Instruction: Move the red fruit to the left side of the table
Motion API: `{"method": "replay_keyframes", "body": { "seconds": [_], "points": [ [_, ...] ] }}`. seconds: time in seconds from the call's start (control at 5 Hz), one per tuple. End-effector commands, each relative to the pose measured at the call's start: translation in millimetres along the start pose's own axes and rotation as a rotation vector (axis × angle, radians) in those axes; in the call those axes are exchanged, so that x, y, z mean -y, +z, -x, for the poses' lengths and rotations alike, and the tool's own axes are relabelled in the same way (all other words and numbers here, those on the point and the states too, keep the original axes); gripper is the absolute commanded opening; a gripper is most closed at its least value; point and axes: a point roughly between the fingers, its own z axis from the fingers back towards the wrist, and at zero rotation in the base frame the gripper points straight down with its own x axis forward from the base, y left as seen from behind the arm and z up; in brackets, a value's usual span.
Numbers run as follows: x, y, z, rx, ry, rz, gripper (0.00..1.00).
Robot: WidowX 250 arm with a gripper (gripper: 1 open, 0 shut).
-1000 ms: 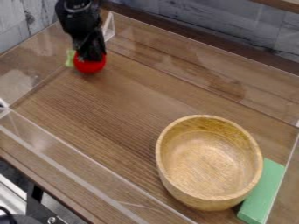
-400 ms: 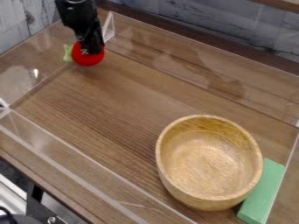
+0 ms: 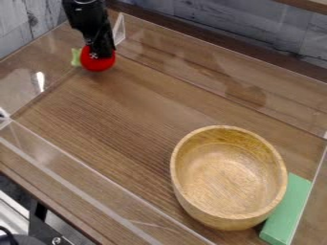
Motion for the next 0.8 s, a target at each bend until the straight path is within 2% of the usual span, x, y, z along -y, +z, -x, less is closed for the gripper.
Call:
{"method": "replay_keyframes", "body": {
  "seconds": [0.0, 0.2, 0.4, 0.6],
  "points": [
    [21, 24.0, 2.8, 0.007, 0.035, 0.056, 0.00],
    [28, 28.8, 5.1, 0.013, 0.075, 0.054, 0.00],
    [23, 31.8, 6.7, 0.009, 0.078, 0.053, 0.00],
    [17, 31.1, 8.0, 0.003, 0.038, 0.037, 0.00]
  ]
}}
